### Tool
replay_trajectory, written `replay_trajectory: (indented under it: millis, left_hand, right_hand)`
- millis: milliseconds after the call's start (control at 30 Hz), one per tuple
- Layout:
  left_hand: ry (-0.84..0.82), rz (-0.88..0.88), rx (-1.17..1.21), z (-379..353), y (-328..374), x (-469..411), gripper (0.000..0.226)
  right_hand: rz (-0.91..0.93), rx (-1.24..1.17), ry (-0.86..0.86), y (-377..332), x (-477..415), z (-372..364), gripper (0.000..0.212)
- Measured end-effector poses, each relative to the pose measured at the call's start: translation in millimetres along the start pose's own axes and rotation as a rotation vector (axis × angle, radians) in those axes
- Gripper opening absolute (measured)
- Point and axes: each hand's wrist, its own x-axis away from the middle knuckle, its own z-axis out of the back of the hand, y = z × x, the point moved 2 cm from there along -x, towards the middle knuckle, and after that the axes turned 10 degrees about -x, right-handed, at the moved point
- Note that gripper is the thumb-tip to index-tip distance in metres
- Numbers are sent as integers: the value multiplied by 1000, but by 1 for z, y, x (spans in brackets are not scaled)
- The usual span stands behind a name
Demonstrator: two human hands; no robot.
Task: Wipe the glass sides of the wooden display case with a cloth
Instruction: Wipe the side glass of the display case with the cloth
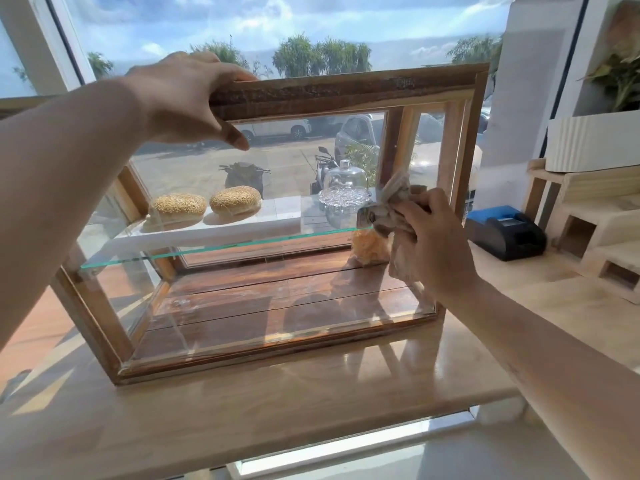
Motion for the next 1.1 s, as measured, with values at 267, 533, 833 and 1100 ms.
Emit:
replay_trajectory:
  millis: [267,533,833,1100]
  left_hand:
    - [-3,20,43,0,2,2,78]
    - [1,-8,17,-2,-1,0,79]
    - [14,-43,-15,-3,-3,-1,81]
    - [19,-39,-18,-4,-3,0,79]
  right_hand:
    - [-3,36,-16,9,32,-19,32]
    - [-77,110,-356,28,143,-53,44]
    - [150,32,79,-11,8,-27,29]
    - [278,97,218,-9,-15,-66,40]
